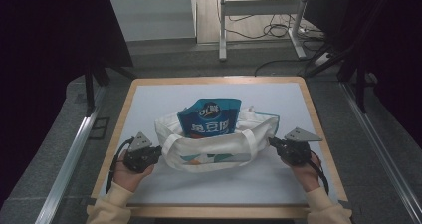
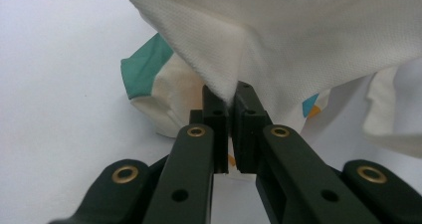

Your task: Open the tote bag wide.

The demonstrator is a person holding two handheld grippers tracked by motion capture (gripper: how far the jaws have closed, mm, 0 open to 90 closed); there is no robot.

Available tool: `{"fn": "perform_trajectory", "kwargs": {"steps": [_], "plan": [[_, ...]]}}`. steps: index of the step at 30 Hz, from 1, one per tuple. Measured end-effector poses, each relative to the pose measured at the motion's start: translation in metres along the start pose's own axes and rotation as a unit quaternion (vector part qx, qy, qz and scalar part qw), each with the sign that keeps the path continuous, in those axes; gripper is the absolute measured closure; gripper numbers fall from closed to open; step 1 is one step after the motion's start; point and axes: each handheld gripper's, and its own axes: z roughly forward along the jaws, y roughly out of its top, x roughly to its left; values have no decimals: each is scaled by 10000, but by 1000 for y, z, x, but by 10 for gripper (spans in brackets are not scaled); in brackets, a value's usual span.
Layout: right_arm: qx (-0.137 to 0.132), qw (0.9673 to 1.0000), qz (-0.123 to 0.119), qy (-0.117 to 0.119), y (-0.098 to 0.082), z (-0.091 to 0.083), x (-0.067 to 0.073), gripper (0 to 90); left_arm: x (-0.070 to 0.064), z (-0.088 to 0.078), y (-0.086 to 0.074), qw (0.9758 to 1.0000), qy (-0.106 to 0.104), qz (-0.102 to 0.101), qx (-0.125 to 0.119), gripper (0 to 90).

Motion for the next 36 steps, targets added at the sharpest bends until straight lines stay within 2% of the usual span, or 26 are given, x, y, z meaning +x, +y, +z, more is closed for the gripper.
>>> {"fn": "perform_trajectory", "kwargs": {"steps": [4, 15, 25, 27, 30, 32, 36], "plan": [[53, 10000, 7, 22, -2, 2, -1, 854, 0, 3, -1, 10000, 10, 8, 64, 859], [522, 9986, -35, 25, -12, 15, 2, 854, 3, 26, -8, 9988, 37, 11, 485, 859], [552, 9985, 15, 56, -13, 16, 1, 840, 3, 27, -9, 9989, 45, -44, 462, 848], [552, 9985, 23, 62, -13, 15, 0, 772, 3, 25, -9, 9989, 64, -27, 468, 817], [512, 9986, 55, 69, -12, 13, 1, 666, 1, 18, -10, 9993, 111, -56, 342, 730], [447, 9989, 99, 89, -11, 10, 1, 600, 1, 12, -9, 9995, 176, -125, 214, 641], [275, 9993, 237, -47, -8, 2, 1, 464, 4, -3, -8, 9991, 280, -331, -10, 510]]}}
